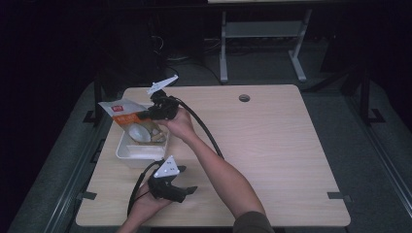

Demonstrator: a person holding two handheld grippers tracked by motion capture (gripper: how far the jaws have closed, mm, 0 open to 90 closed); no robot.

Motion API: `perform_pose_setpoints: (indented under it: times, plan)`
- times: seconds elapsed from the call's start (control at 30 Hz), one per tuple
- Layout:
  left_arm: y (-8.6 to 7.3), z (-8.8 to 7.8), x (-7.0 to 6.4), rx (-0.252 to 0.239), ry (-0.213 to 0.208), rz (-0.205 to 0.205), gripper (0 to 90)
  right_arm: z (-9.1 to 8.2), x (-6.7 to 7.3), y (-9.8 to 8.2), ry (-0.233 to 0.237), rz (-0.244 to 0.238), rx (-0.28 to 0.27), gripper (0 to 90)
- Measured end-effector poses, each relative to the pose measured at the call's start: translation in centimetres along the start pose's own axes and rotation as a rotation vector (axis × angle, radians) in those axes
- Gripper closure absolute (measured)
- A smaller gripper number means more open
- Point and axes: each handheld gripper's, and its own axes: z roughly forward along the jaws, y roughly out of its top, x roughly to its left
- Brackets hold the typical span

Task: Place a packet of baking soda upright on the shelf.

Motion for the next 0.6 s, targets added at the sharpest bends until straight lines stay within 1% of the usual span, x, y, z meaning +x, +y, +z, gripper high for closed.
perform_pose_setpoints:
  times: [0.2,0.4,0.43,0.53,0.6]
  plan:
    - [0.0,0.0,0.0,0.0,0.001,0.005,19.1,0.5,-0.2,-0.5,0.005,0.014,-0.006,89.7]
    - [0.0,0.0,0.0,0.004,0.003,0.009,19.0,0.5,-0.4,-1.0,-0.005,0.035,-0.029,89.7]
    - [0.0,0.0,0.0,0.004,0.003,0.007,19.0,0.5,-0.5,-1.2,-0.006,0.047,-0.031,89.7]
    - [0.0,0.0,0.0,0.003,0.003,0.005,18.9,0.8,-0.6,-1.9,-0.02,0.064,-0.026,89.6]
    - [0.0,0.0,0.0,0.003,0.003,0.005,19.0,0.9,-0.7,-2.0,-0.018,0.067,-0.027,89.7]
